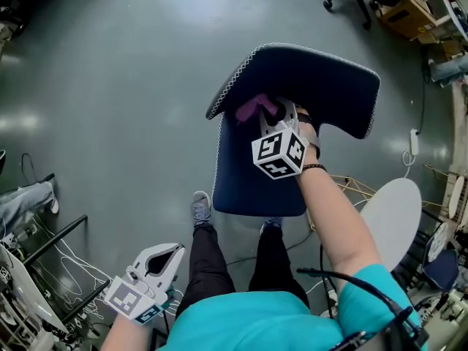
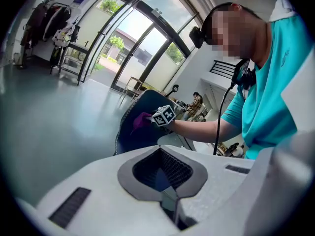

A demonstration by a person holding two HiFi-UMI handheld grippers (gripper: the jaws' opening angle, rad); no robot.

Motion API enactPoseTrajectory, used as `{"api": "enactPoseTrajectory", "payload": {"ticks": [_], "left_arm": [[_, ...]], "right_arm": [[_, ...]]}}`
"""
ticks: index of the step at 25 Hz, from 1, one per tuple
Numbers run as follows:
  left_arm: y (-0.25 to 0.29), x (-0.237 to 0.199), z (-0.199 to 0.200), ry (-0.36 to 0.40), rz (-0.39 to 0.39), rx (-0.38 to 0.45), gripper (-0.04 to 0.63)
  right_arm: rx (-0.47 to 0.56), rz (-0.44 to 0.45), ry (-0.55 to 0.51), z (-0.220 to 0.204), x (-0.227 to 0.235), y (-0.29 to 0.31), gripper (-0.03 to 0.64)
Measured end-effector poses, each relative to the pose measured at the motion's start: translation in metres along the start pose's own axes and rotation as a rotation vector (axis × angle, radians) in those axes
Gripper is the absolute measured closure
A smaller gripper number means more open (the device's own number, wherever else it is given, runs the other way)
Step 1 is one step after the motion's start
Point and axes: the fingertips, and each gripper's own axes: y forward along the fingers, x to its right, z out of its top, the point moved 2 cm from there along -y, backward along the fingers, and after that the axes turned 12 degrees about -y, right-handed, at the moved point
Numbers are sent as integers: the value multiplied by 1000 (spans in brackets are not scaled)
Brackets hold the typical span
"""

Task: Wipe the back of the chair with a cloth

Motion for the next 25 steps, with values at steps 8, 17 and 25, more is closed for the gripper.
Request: {"api": "enactPoseTrajectory", "payload": {"ticks": [8,17,25], "left_arm": [[80,58,0,89,-80,-123,592],[169,148,-12,174,-190,-230,592],[177,162,-32,169,-188,-215,592]], "right_arm": [[-127,-148,87,-126,69,-54,528],[-174,-250,151,-235,126,-146,528],[-96,-206,165,-236,116,-155,528]]}}
